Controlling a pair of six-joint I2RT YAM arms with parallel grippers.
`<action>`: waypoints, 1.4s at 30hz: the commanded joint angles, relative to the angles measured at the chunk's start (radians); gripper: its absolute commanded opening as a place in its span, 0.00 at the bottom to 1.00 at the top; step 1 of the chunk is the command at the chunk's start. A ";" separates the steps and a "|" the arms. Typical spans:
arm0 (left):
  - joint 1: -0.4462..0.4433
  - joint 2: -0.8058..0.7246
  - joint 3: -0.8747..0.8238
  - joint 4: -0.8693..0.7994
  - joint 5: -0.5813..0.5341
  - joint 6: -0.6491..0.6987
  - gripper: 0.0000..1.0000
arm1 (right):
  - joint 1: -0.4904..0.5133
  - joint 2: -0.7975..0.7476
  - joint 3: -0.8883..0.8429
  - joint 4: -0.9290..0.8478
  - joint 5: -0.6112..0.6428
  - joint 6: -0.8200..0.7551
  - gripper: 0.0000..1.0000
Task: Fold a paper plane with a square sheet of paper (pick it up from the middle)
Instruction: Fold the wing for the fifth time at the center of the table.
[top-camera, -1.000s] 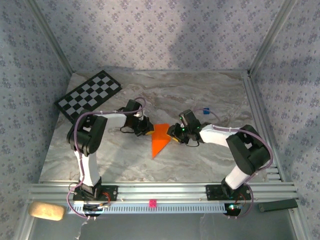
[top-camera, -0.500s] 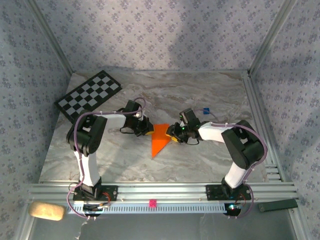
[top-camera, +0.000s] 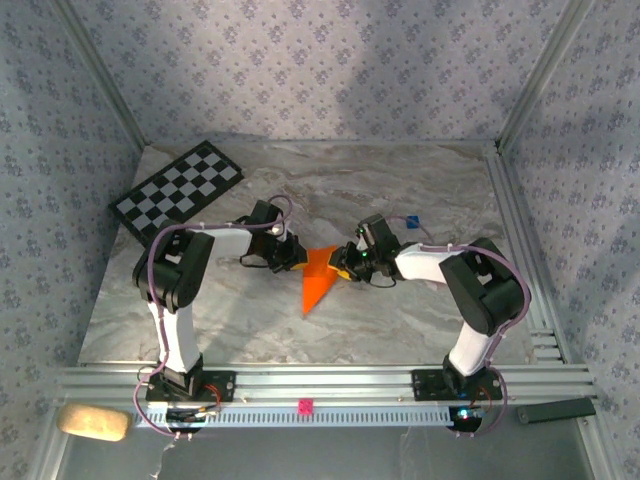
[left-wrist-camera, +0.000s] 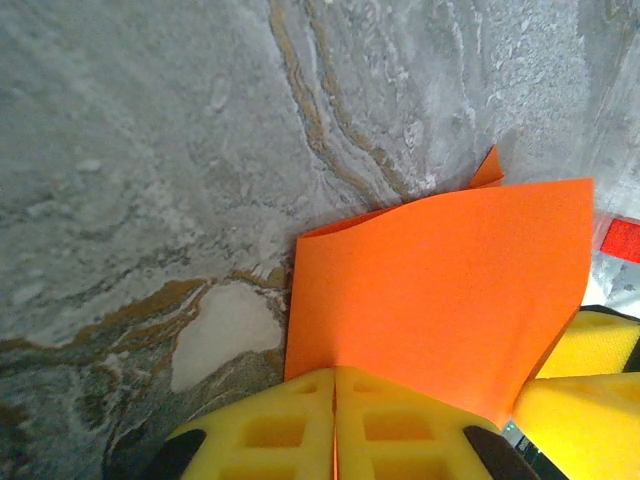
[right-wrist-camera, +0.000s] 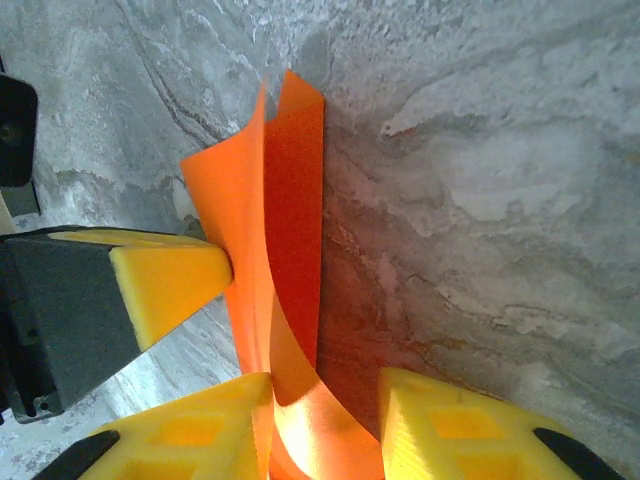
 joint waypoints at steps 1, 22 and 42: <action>-0.003 0.004 -0.021 -0.049 -0.044 0.021 0.08 | -0.008 -0.001 0.026 0.010 -0.032 -0.047 0.34; -0.003 -0.016 -0.017 -0.050 -0.039 0.017 0.08 | -0.039 0.059 0.112 -0.069 -0.166 -0.237 0.35; -0.004 -0.029 -0.020 -0.061 -0.038 0.014 0.09 | -0.051 0.102 0.115 -0.109 -0.176 -0.282 0.26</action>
